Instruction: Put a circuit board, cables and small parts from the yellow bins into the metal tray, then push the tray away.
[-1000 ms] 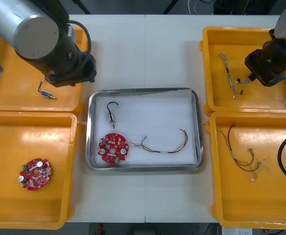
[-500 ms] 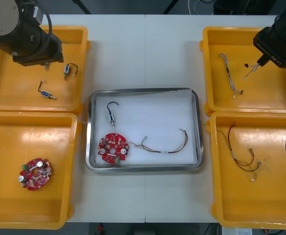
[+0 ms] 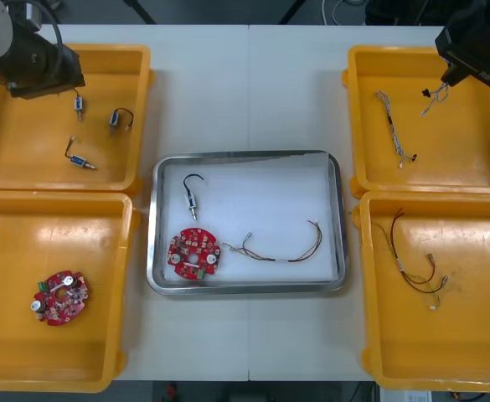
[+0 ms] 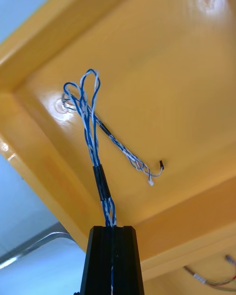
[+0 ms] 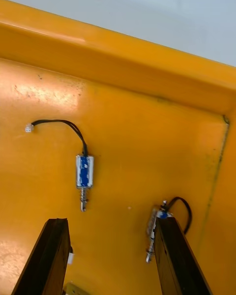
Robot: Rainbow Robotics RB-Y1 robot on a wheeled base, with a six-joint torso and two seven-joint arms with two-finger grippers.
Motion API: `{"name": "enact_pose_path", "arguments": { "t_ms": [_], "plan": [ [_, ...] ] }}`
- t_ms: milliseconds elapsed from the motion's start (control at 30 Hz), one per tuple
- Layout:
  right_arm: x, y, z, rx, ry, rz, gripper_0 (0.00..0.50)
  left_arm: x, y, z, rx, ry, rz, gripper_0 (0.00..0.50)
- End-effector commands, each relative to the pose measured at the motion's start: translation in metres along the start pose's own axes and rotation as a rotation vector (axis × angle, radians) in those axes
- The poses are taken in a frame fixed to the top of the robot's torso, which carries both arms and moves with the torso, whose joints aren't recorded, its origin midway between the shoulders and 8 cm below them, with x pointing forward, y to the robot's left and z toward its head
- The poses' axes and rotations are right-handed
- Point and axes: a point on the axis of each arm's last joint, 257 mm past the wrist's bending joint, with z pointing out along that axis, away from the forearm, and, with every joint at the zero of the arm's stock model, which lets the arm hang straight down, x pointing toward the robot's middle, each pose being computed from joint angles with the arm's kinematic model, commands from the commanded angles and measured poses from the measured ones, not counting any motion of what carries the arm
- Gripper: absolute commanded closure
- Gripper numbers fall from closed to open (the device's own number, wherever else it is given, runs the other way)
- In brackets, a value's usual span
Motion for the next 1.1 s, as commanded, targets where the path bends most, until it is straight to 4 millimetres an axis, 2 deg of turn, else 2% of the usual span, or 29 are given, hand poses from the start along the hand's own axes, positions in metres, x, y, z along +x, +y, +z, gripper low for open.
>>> {"name": "enact_pose_path", "arguments": {
  "t_ms": [33, 200, 333, 467, 633, 867, 900, 1000, 1100],
  "plan": [
    [-0.007, 0.005, -0.025, 0.018, -0.111, -0.193, 0.500, -0.045, 0.003, -0.016, 0.003, -0.095, 0.144, 0.000],
    [0.012, 0.037, -0.040, -0.036, -0.157, -0.359, 0.500, -0.043, 0.003, -0.001, -0.007, -0.114, 0.149, 0.000],
    [0.037, 0.061, -0.048, -0.097, -0.147, -0.473, 0.500, -0.040, -0.001, 0.016, -0.008, -0.137, 0.147, 0.000],
    [0.069, 0.087, -0.057, -0.161, -0.128, -0.610, 0.500, -0.033, -0.004, 0.034, -0.005, -0.151, 0.136, 0.000],
    [0.105, 0.108, -0.065, -0.217, -0.112, -0.813, 0.500, -0.026, -0.007, 0.044, -0.003, -0.149, 0.136, 0.000],
    [0.154, 0.118, -0.058, -0.199, -0.149, -1.142, 0.500, -0.016, -0.009, 0.055, -0.004, -0.137, 0.136, 0.000],
    [0.154, 0.118, -0.058, -0.199, -0.149, -1.142, 0.500, -0.016, -0.009, 0.055, -0.004, -0.137, 0.136, 0.000],
    [0.182, 0.118, -0.045, -0.174, -0.158, -1.299, 0.500, -0.012, -0.008, 0.061, -0.013, -0.142, 0.154, 0.000],
    [0.197, 0.116, -0.030, -0.137, -0.148, -1.427, 0.500, -0.011, -0.006, 0.067, -0.018, -0.158, 0.164, 0.000]
  ]
}}
